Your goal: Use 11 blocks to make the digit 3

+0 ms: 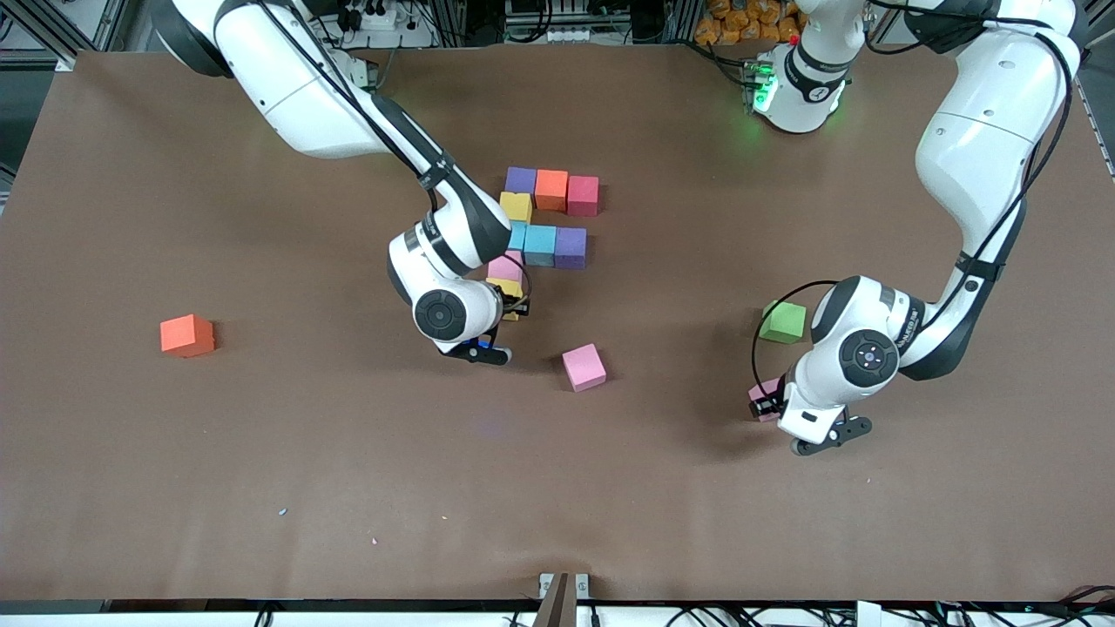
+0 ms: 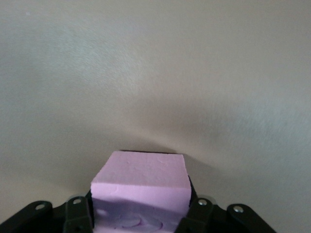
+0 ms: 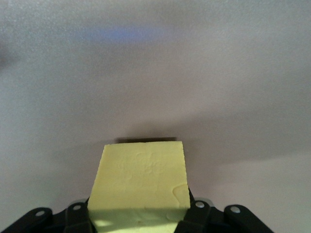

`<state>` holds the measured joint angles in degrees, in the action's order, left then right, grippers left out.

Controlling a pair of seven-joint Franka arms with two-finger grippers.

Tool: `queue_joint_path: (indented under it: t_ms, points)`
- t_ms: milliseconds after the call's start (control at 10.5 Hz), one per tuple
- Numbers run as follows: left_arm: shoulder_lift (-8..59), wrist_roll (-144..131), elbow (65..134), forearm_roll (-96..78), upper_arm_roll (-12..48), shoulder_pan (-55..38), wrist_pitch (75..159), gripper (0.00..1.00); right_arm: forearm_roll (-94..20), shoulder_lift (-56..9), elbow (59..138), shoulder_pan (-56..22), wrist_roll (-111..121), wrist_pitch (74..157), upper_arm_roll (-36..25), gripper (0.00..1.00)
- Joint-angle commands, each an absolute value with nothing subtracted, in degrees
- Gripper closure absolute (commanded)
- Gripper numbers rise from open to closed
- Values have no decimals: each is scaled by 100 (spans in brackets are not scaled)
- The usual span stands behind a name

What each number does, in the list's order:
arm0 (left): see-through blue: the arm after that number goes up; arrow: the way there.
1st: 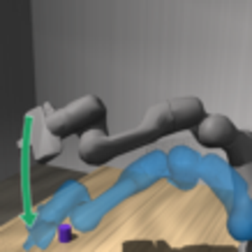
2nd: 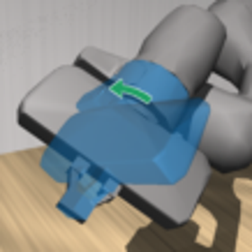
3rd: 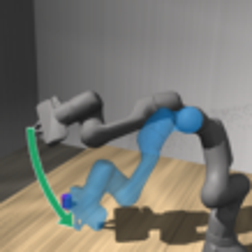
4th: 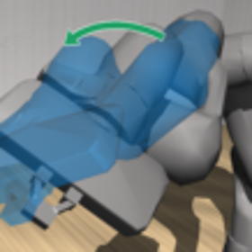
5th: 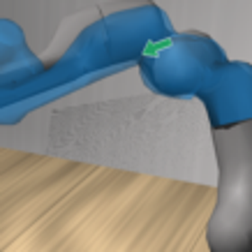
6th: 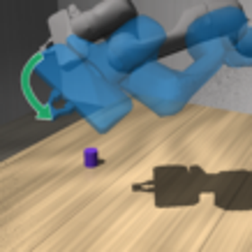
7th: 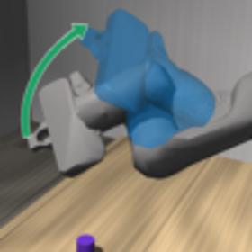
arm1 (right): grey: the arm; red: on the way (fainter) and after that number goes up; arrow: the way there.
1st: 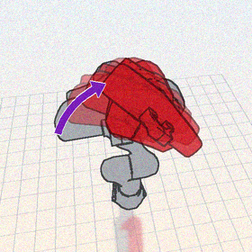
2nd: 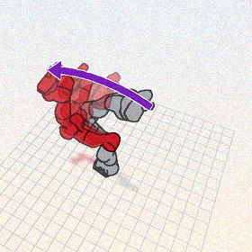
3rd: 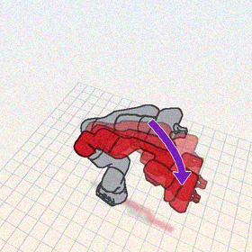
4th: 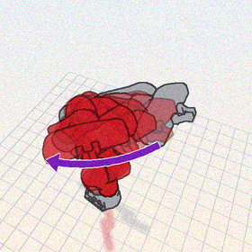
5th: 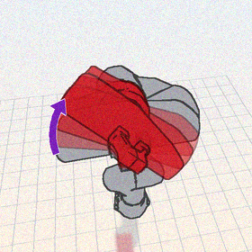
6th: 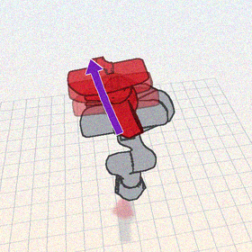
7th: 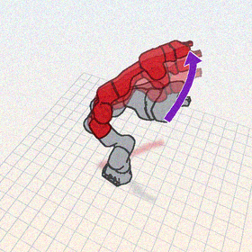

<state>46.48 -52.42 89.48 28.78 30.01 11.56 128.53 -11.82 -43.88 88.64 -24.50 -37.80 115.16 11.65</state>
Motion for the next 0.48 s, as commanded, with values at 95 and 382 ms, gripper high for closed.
queue_joint_path:
  t_ms: [95, 382]
  points:
    - [4448, -6562, 8921, 2909, 3120, 924, 12771, 87, -1266, -4474, 8736, -2540, -3859, 11426, 1134, 100]
    - [4368, -8010, 8912, 2822, 3418, 853, 12525, 87, -1222, -4491, 8728, -2549, -3815, 11443, 1134, 49]
